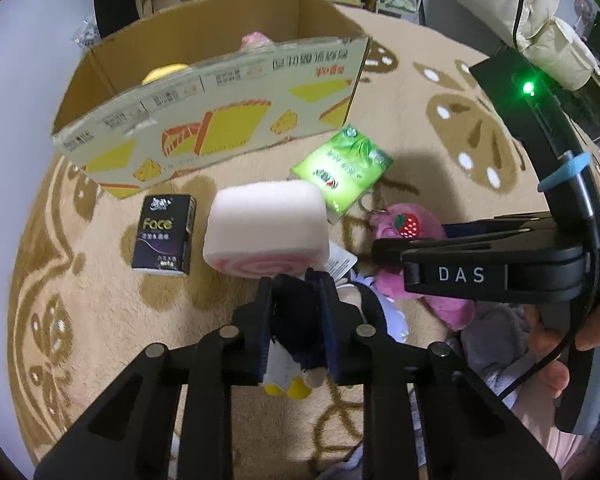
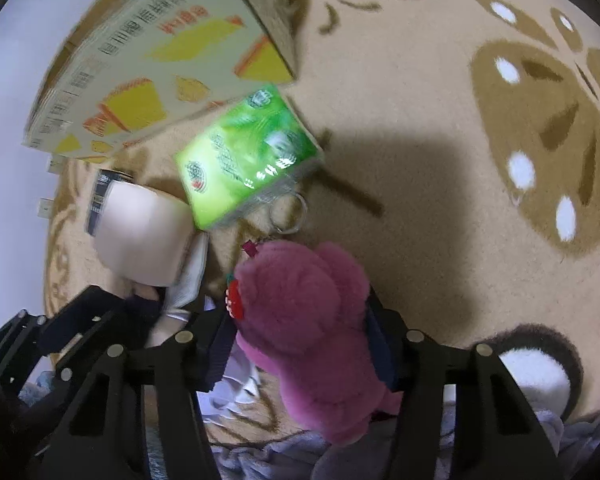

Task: Organize soft objects
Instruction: 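Grasp the dark-haired doll plush with the left tool while the right tool grasps the pink bear, then lift the doll with the left tool while the right tool carries the pink bear over the box, then lower both plushes into the box and open both tools, then withdraw both tools from the box toward the items on the carpet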

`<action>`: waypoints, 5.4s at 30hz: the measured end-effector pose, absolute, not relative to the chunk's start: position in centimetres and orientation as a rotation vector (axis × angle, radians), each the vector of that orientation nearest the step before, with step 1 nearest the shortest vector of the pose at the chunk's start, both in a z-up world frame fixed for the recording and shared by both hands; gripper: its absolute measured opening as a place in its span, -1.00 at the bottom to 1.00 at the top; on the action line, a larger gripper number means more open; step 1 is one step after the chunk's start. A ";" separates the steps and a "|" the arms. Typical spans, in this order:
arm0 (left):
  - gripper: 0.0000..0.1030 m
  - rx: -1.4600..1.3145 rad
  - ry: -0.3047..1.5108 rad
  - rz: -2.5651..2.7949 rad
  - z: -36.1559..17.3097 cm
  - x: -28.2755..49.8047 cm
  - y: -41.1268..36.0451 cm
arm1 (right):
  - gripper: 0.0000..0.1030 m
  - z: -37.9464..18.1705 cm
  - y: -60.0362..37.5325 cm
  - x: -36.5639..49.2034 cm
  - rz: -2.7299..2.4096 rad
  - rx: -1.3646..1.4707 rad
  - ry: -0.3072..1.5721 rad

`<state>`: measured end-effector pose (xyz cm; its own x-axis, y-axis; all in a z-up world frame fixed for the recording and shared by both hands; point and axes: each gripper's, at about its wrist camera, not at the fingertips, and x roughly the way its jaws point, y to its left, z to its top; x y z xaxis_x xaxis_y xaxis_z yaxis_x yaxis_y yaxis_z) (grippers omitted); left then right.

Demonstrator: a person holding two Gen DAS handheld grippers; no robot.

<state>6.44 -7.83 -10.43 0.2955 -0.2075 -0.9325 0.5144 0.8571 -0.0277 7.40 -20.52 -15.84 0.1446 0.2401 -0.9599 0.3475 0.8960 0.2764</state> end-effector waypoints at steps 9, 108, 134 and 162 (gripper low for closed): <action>-0.74 0.282 1.098 -0.482 -8.0 5.8 -7.3 | 0.18 -13.1 -19.9 7.4 -0.048 0.463 1.312; -0.72 0.290 0.701 -0.176 -1.9 22.2 -3.5 | 0.26 -3.6 -20.0 21.0 0.128 0.271 0.761; 0.77 0.283 0.725 -0.082 -0.6 21.2 -1.6 | 1.00 -2.5 -20.4 20.1 0.051 0.309 0.765; 0.99 0.244 0.724 -0.142 2.2 11.1 -1.1 | 1.00 1.6 -19.7 12.7 0.017 0.311 0.761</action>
